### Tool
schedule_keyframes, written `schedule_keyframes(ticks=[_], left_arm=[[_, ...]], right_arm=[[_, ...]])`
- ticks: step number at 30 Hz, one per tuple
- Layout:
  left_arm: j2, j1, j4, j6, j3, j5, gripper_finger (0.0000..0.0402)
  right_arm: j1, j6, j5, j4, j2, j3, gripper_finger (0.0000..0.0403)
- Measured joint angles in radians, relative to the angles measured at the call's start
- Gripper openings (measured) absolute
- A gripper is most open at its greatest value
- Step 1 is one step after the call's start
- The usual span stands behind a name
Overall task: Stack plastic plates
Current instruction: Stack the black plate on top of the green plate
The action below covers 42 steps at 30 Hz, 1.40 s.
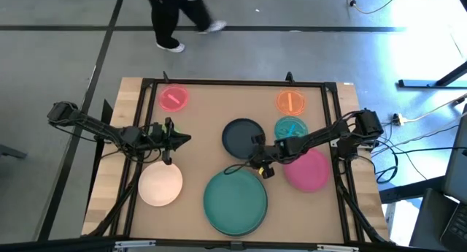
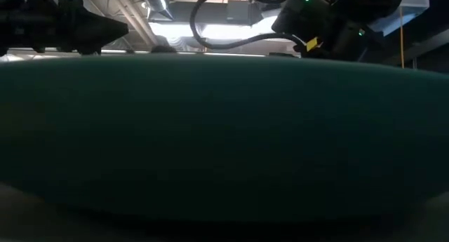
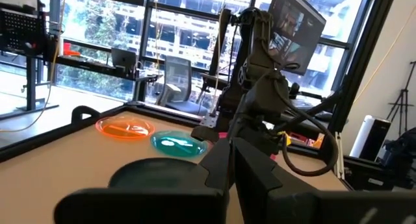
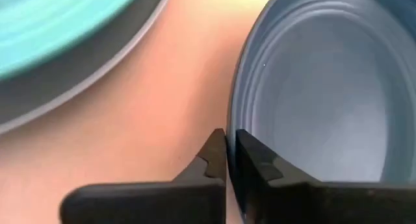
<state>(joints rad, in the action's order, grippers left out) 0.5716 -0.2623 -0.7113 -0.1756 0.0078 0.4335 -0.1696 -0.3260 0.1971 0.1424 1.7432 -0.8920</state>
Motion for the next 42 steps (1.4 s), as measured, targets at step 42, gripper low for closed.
schedule_keyframes(ticks=[42], left_arm=[[0.004,0.000,-0.008,-0.027,0.000,0.007,0.0015]], right_arm=[[-0.337,0.324,-0.244,-0.030,-0.079,-0.227,0.0009]])
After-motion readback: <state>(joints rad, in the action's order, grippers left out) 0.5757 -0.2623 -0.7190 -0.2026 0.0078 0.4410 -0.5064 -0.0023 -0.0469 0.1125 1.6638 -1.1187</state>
